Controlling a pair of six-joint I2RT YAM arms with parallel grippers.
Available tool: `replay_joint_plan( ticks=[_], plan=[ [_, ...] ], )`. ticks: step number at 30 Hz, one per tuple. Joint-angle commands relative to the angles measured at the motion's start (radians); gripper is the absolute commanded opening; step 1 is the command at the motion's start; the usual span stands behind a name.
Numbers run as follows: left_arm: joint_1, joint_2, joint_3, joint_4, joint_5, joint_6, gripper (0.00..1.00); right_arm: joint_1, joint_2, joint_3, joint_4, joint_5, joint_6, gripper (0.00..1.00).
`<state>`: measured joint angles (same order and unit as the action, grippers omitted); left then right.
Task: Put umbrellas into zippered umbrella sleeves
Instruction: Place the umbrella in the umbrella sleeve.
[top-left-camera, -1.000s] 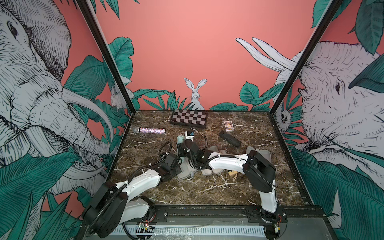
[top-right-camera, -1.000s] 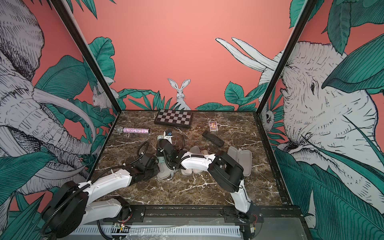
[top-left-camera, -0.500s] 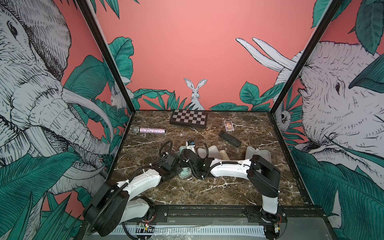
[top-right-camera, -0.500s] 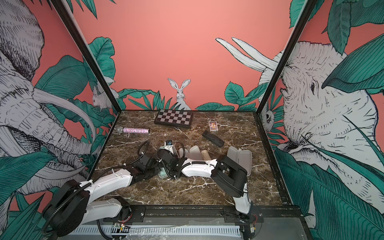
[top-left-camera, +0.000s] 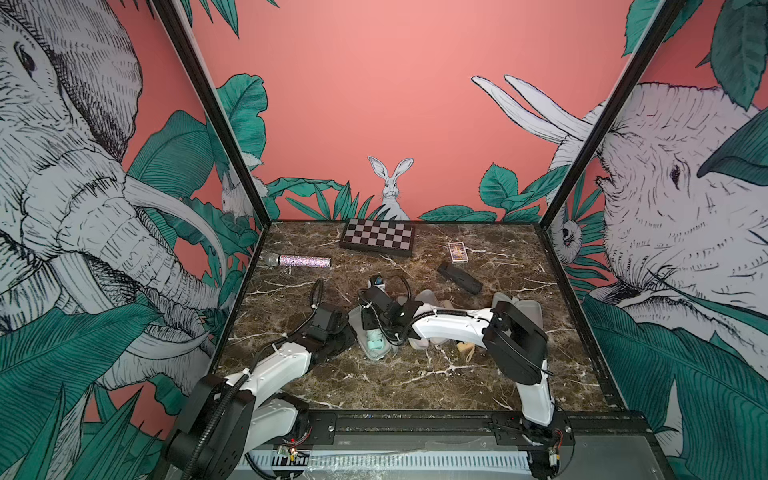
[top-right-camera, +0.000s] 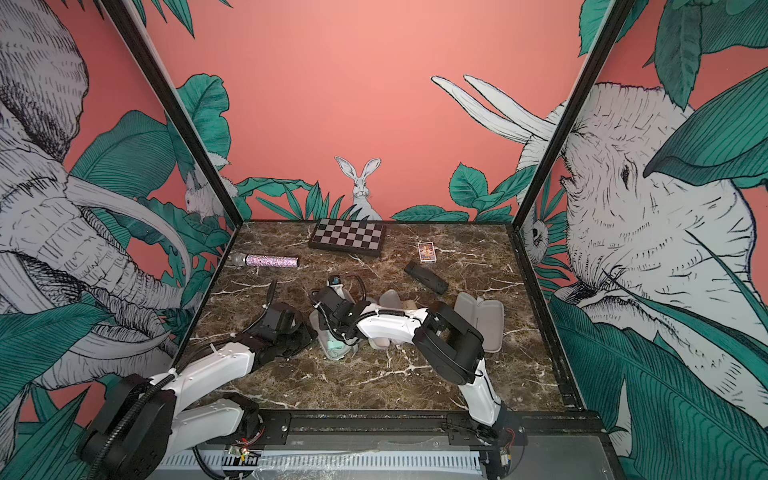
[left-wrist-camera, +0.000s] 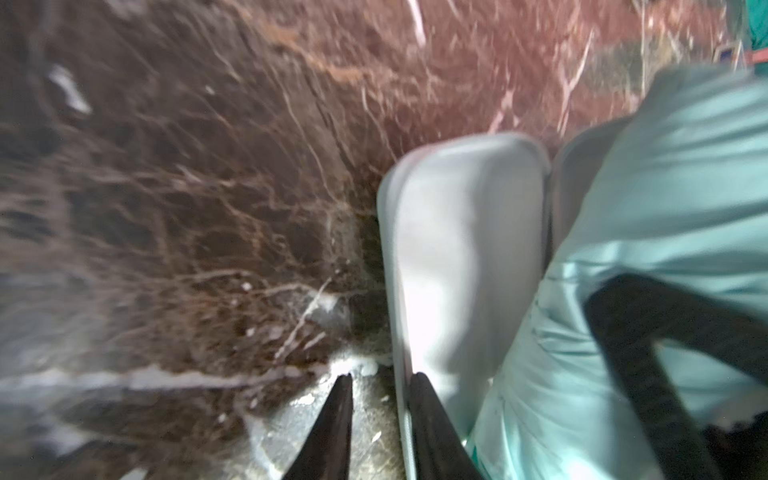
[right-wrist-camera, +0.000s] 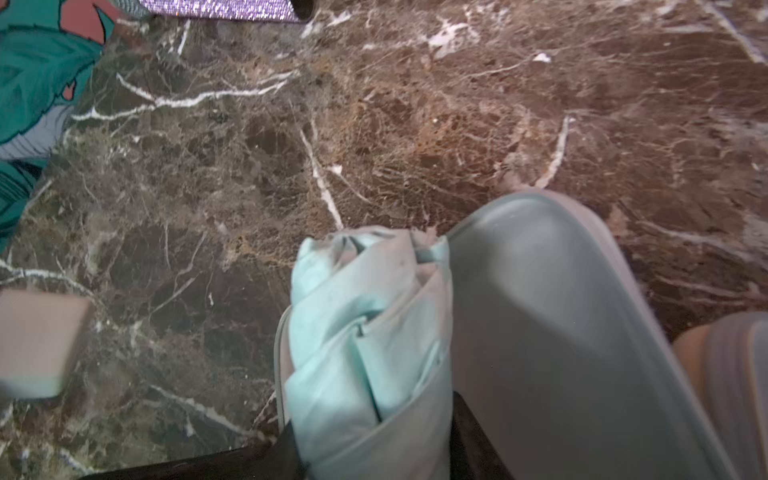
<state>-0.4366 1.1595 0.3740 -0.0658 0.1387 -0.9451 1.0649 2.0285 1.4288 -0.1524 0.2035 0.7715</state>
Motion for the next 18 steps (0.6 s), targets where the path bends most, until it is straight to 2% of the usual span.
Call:
replay_joint_plan(
  ticks=[1,3,8,18],
  plan=[
    [0.006,0.02,-0.011,0.079,0.037,0.007,0.26,0.003,-0.001,0.047,-0.088,0.003,-0.077,0.22],
    [0.006,0.027,-0.004,0.08,0.037,0.012,0.26,0.003,-0.003,0.06,-0.109,-0.014,-0.095,0.33],
    [0.008,0.04,-0.006,0.087,0.027,0.017,0.26,0.012,-0.009,0.079,-0.171,-0.038,-0.114,0.46],
    [0.012,0.041,-0.016,0.105,0.027,0.011,0.23,0.017,0.025,0.146,-0.267,-0.077,-0.156,0.59]
  ],
)
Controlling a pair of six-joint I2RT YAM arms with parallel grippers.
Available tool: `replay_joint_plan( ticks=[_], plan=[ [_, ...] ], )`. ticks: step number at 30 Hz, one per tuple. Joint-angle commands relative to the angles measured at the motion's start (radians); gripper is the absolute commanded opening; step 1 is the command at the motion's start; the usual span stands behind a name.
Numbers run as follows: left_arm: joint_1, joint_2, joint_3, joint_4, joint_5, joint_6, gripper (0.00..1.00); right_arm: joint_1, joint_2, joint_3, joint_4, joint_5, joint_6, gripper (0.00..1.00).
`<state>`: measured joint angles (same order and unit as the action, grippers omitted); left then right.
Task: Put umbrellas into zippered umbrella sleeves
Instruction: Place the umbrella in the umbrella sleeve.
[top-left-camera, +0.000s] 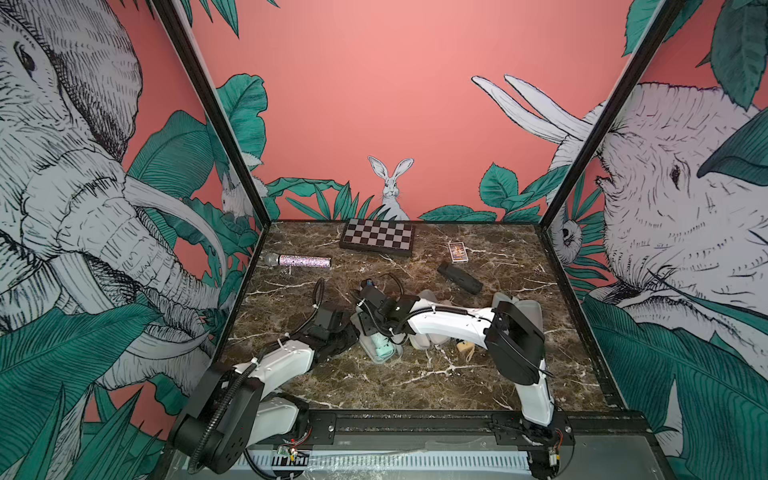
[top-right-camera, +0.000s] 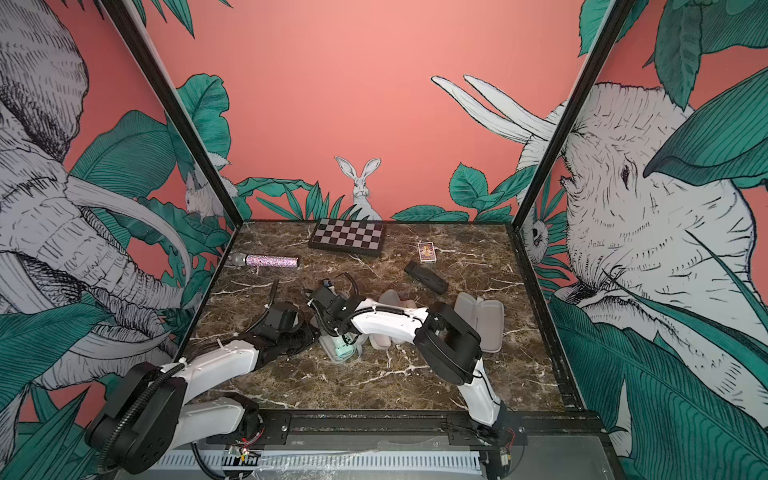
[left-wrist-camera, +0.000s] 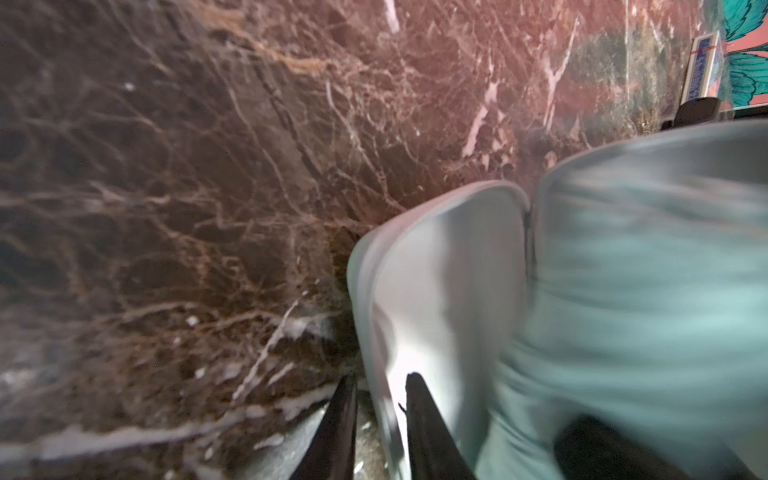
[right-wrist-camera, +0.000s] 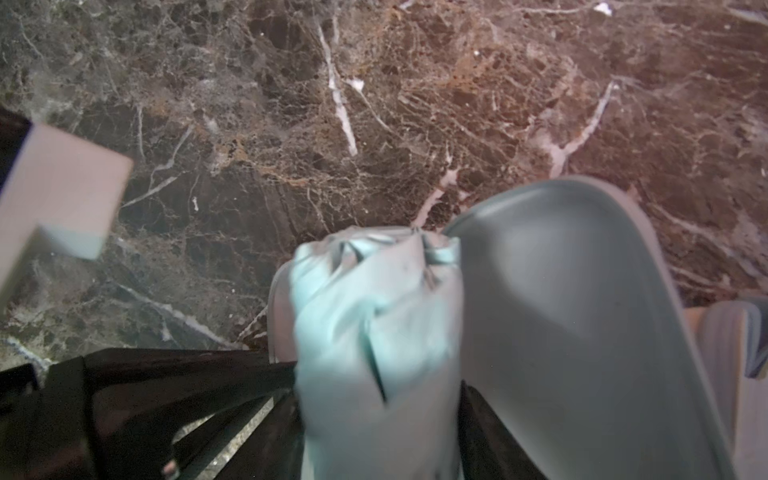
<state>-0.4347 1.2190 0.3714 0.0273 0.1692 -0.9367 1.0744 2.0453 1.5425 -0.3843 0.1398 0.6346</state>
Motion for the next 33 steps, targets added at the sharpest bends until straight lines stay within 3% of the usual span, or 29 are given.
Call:
replay_joint_plan(
  ticks=[1,6,12,17,23,28,33],
  plan=[
    [0.011,-0.022,-0.017,0.014,-0.003,0.002,0.22,0.007,0.005,0.04,-0.042,-0.015,-0.025,0.59],
    [0.02,-0.037,-0.038,0.025,0.003,-0.004,0.18,0.008,0.004,0.074,-0.086,-0.045,-0.043,0.62],
    [0.023,-0.059,-0.056,0.036,0.008,-0.016,0.18,0.004,0.054,0.085,-0.12,-0.081,-0.022,0.53],
    [0.025,-0.043,-0.059,0.067,0.019,-0.016,0.17,0.007,0.083,0.097,-0.179,-0.117,-0.019,0.58],
    [0.026,-0.018,-0.07,0.103,0.014,-0.03,0.17,0.005,0.127,0.12,-0.269,-0.165,-0.036,0.36],
    [0.027,0.0,-0.086,0.139,0.028,-0.056,0.17,0.005,0.078,0.162,-0.333,-0.092,-0.11,0.35],
    [0.027,0.02,-0.113,0.21,0.036,-0.094,0.16,0.024,0.074,0.153,-0.335,-0.125,-0.053,0.36]
  ],
)
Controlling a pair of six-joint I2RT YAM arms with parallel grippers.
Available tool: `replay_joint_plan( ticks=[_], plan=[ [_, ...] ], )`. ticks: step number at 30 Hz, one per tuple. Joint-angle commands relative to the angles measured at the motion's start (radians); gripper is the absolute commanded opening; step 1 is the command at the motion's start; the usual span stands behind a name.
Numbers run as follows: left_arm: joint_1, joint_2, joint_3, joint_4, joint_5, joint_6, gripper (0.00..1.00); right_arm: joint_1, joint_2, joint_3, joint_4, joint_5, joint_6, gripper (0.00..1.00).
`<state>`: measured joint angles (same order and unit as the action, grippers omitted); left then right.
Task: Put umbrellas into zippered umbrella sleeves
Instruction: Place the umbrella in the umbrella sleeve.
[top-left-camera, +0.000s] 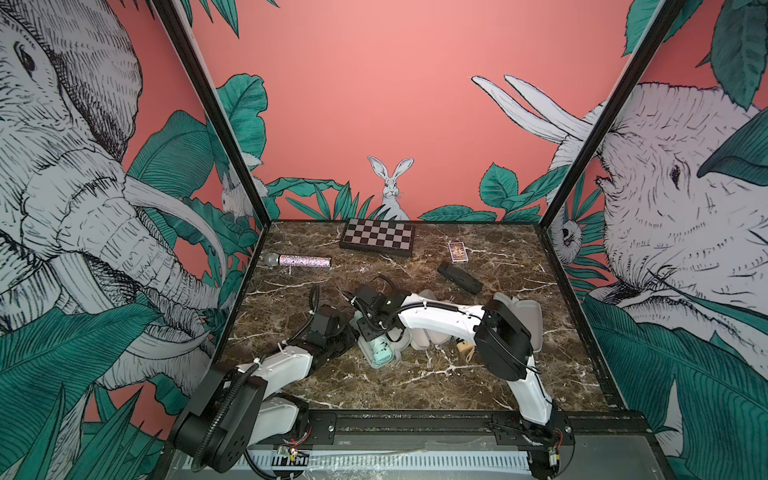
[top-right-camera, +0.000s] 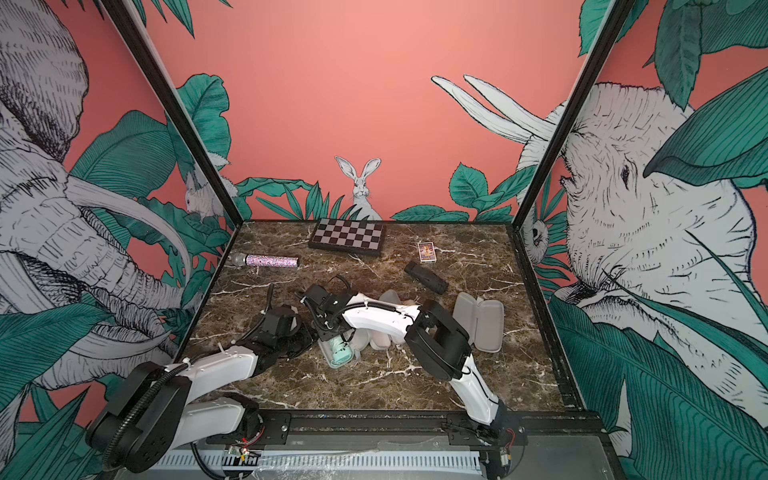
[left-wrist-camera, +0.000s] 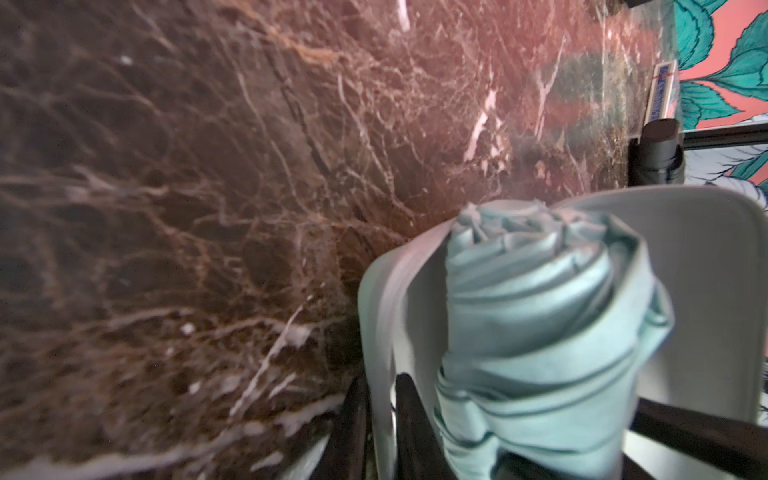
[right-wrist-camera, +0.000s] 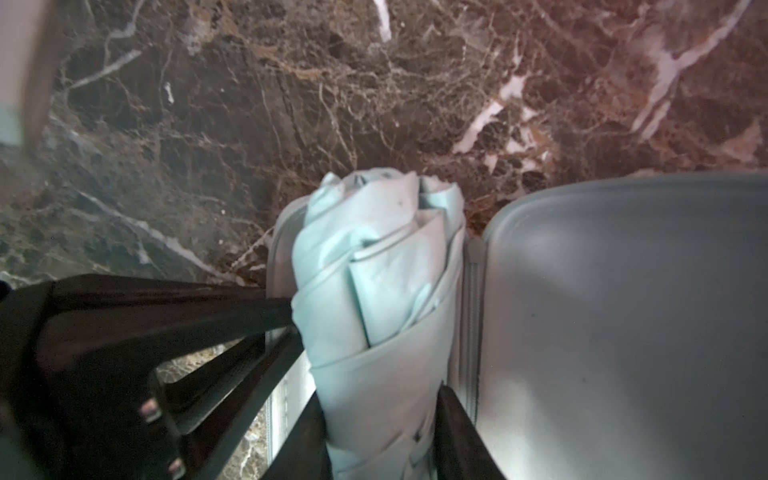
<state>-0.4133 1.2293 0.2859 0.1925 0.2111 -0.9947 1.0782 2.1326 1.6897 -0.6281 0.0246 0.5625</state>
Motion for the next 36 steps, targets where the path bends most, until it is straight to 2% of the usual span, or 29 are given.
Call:
replay_joint_plan(
  ticks=[1,7,10,13,17,21,24,27,32,36],
  plan=[
    [0.003,0.005,-0.031,0.042,-0.014,-0.036,0.16,0.027,-0.012,0.008,-0.093,-0.001,0.035,0.36],
    [0.004,-0.013,-0.03,0.027,-0.02,-0.026,0.15,0.048,-0.037,0.042,-0.159,0.084,0.077,0.34],
    [0.004,-0.017,-0.034,0.036,-0.023,-0.037,0.15,0.048,-0.004,0.087,-0.214,0.035,0.1,0.34],
    [0.003,-0.018,-0.043,0.053,-0.03,-0.044,0.15,0.047,0.038,0.048,-0.193,-0.008,0.142,0.3],
    [0.004,-0.048,-0.046,0.037,-0.03,-0.036,0.15,0.041,0.136,0.061,-0.253,-0.031,0.173,0.31],
    [0.016,-0.15,0.016,-0.13,-0.038,0.067,0.18,0.027,0.104,0.045,-0.211,-0.011,0.182,0.43],
    [0.081,-0.188,0.058,-0.27,0.001,0.122,0.2,0.01,0.096,0.085,-0.234,-0.007,0.161,0.54],
    [0.142,-0.202,0.047,-0.28,0.081,0.111,0.23,-0.004,0.058,0.12,-0.24,-0.024,0.13,0.61],
    [0.143,-0.229,0.052,-0.312,0.111,0.104,0.28,-0.03,-0.065,0.175,-0.255,-0.087,0.064,0.74],
    [0.142,-0.279,0.081,-0.404,0.142,0.152,0.37,-0.086,-0.21,0.087,-0.251,-0.085,0.027,0.76]
  ],
)
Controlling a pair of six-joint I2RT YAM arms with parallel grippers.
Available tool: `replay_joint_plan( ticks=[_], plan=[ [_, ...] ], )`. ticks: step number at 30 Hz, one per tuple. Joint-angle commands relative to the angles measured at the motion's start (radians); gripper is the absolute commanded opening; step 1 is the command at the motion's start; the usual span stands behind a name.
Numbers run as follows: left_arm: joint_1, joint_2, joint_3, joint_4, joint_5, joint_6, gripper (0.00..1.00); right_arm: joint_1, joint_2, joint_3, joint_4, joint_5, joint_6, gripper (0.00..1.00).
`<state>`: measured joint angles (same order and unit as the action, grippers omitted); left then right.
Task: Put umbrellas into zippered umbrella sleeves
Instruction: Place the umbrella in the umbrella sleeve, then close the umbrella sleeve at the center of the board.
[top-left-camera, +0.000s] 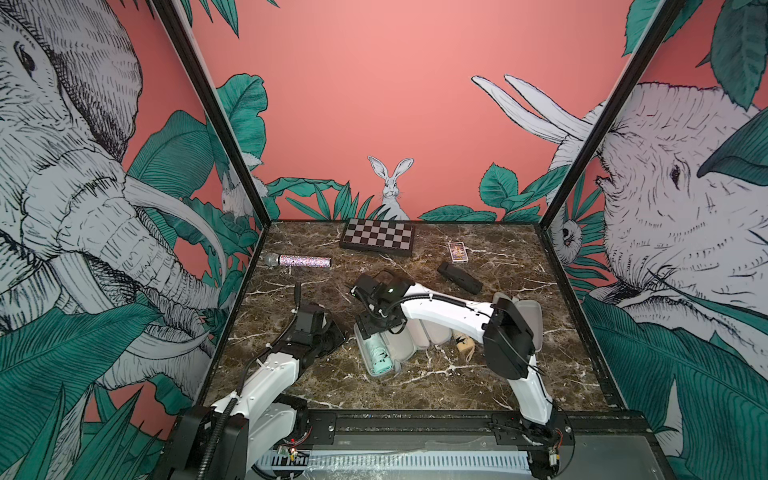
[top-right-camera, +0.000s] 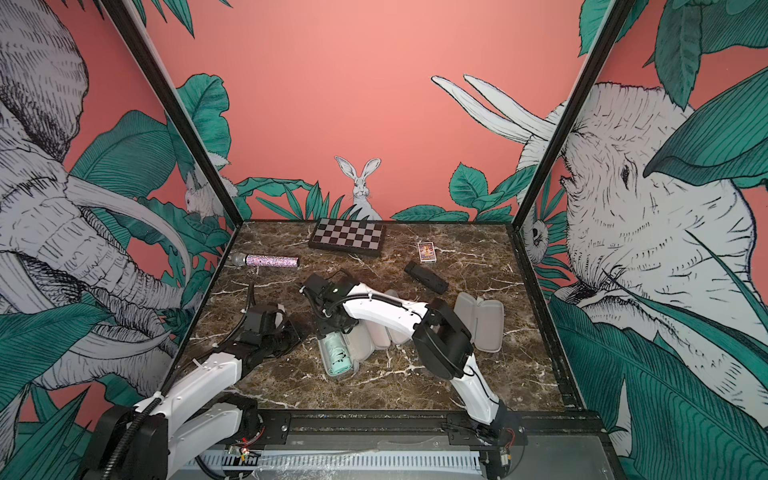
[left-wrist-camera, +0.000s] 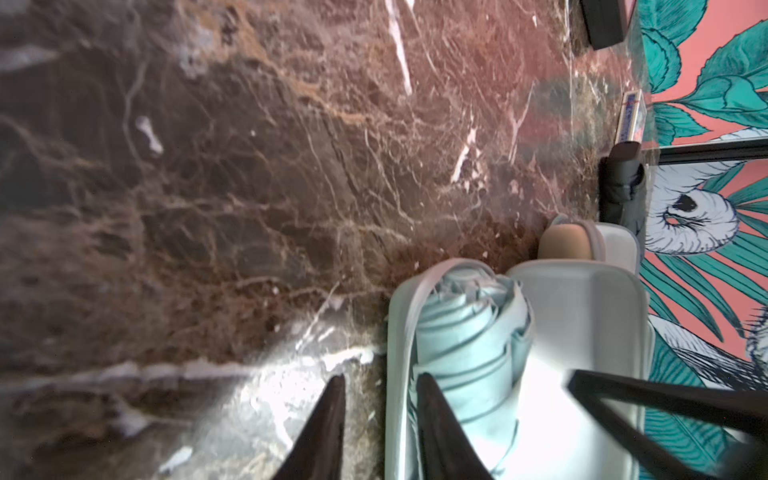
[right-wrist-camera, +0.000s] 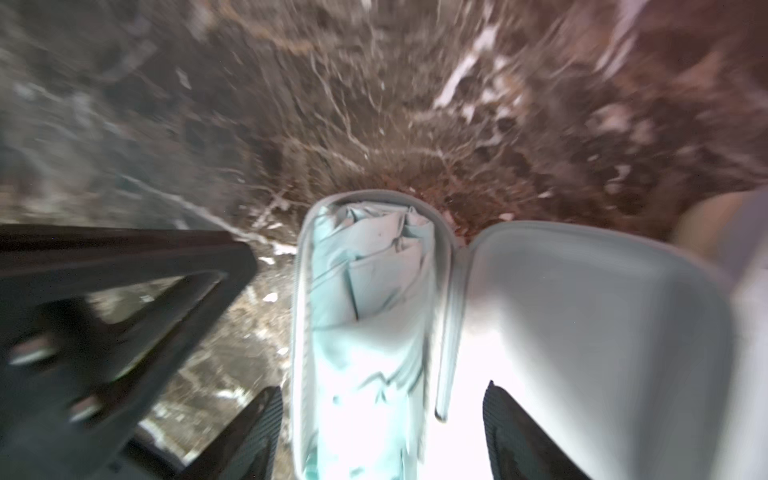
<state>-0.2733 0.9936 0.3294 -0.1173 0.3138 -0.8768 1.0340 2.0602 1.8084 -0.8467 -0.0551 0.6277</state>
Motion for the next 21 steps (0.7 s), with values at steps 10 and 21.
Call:
replay_joint_plan(
  ticks=[10,21],
  plan=[
    [-0.004,-0.12,-0.087,0.007,0.095,-0.081,0.67,-0.198,-0.218,-0.307,0.148,-0.292,-0.021,0.77],
    [-0.034,0.013,-0.121,0.209,0.117,-0.111,0.52,-0.165,-0.191,-0.341,0.27,-0.433,0.077,0.77]
  ],
)
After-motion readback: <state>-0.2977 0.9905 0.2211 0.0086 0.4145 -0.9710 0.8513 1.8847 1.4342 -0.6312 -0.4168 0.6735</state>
